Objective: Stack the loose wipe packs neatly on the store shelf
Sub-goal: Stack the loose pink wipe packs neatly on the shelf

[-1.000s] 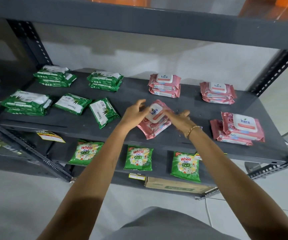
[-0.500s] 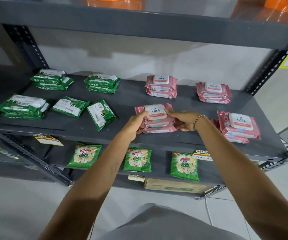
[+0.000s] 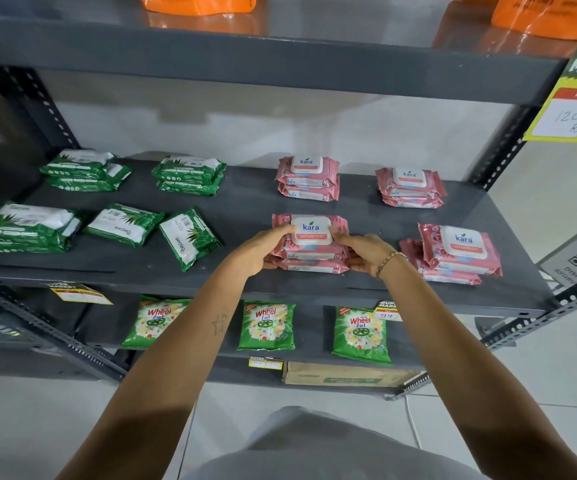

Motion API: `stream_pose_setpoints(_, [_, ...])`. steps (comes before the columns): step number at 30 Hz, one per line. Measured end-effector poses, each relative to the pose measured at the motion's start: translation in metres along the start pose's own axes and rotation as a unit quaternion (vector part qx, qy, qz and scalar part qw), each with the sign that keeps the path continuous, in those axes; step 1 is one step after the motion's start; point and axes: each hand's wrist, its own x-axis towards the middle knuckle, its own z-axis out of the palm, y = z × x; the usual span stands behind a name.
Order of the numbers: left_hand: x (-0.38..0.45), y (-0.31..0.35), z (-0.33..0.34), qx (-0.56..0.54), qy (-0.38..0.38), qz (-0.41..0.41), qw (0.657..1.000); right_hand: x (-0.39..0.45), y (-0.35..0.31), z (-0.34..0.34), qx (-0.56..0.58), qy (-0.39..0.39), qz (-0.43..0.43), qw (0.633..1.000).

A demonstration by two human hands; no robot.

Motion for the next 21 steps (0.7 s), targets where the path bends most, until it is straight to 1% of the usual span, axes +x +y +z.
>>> stream_pose_setpoints(10, [0.003, 0.000, 0.000, -0.012, -0.001, 0.008, 1.000, -0.003, 0.002, 0.000, 0.032, -0.022, 0.013, 0.999])
stream_pose_setpoints(12, [0.003, 0.001, 0.001, 0.022, 0.006, 0.008, 1.000, -0.003, 0.001, -0.002, 0.020, -0.027, 0.021, 0.999])
stream_pose_setpoints(14, [-0.003, 0.000, -0.002, 0.100, 0.040, 0.040, 0.993, -0.007, -0.004, -0.001, -0.036, -0.008, 0.023, 0.999])
stream_pose_setpoints(16, [-0.014, -0.005, -0.012, 0.149, 0.129, 0.133, 0.971, -0.012, -0.013, 0.005, -0.125, 0.067, -0.014, 0.990])
stream_pose_setpoints(17, [-0.022, -0.010, -0.022, 0.144, 0.182, 0.202, 0.952, -0.017, -0.020, 0.012, -0.152, 0.117, -0.055, 0.980])
stream_pose_setpoints(19, [-0.035, -0.029, -0.052, 0.136, 0.287, 0.319, 0.893, -0.029, -0.039, 0.034, -0.169, 0.186, -0.181, 0.951])
stream_pose_setpoints(20, [-0.038, -0.043, -0.072, 0.146, 0.341, 0.350, 0.860, -0.034, -0.047, 0.049, -0.177, 0.197, -0.243, 0.933])
stream_pose_setpoints(21, [-0.039, -0.059, -0.096, 0.159, 0.389, 0.359, 0.833, -0.038, -0.056, 0.067, -0.180, 0.193, -0.289, 0.920])
